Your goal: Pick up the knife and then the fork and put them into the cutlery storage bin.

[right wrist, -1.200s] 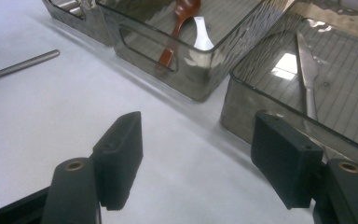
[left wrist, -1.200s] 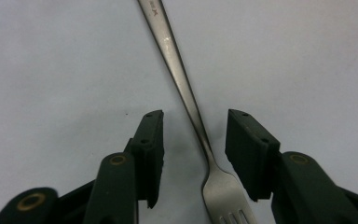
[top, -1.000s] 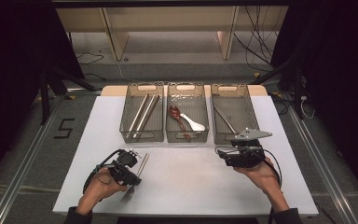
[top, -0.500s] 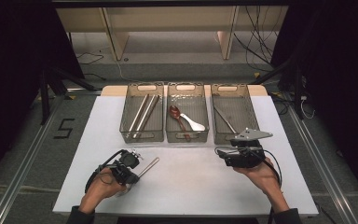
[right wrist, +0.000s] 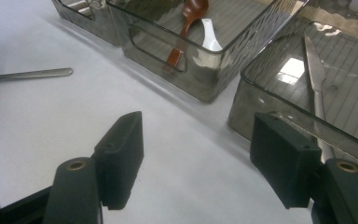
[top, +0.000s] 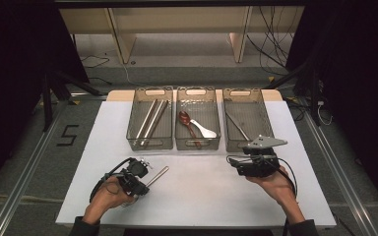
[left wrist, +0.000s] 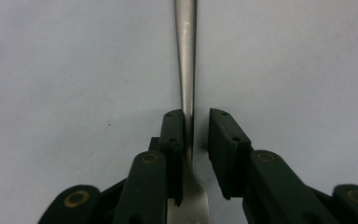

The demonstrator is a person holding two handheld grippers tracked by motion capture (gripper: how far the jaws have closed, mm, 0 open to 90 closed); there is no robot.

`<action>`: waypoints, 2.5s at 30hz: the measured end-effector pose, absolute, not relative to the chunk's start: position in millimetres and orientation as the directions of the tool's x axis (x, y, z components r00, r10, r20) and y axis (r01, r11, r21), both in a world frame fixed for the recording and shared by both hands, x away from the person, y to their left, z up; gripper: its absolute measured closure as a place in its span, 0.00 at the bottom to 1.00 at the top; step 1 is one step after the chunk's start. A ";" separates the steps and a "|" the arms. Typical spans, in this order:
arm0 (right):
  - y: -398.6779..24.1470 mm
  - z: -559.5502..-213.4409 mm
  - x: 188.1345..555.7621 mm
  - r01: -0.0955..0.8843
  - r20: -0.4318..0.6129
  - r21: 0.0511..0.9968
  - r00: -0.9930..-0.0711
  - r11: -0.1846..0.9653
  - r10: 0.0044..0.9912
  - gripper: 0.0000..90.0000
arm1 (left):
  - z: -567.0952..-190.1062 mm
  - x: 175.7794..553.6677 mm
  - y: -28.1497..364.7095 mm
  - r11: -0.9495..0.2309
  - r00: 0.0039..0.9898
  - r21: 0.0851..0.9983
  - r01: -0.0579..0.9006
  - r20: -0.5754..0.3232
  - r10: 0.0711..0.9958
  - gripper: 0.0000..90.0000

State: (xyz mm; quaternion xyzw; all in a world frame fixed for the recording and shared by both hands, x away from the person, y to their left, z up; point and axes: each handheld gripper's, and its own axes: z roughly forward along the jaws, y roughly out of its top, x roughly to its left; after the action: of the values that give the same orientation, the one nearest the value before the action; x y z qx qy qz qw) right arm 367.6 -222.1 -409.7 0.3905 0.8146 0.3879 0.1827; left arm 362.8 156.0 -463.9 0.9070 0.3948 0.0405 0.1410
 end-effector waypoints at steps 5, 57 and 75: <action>-221.2 -409.1 366.8 0.488 0.002 0.778 -0.633 0.397 0.774 0.40 | -464.6 363.0 158.7 -0.655 0.697 0.306 0.691 -0.042 0.716 0.93; -90.4 -437.2 303.8 0.003 -0.364 0.736 -0.842 0.677 0.399 0.40 | -410.2 341.4 114.3 -0.739 0.829 0.421 0.526 -0.061 0.556 0.94; -72.8 -457.0 296.1 -0.140 -0.561 0.596 -0.777 0.790 0.285 0.52 | -406.0 337.5 98.8 -0.758 0.855 0.427 0.493 -0.075 0.513 0.93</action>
State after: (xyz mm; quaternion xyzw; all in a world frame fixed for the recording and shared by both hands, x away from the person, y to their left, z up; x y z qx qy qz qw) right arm 296.1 -72.8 -457.0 0.0409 0.8862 0.3211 0.3315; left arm 337.5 98.8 -406.0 0.9373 0.2684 0.0234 0.2210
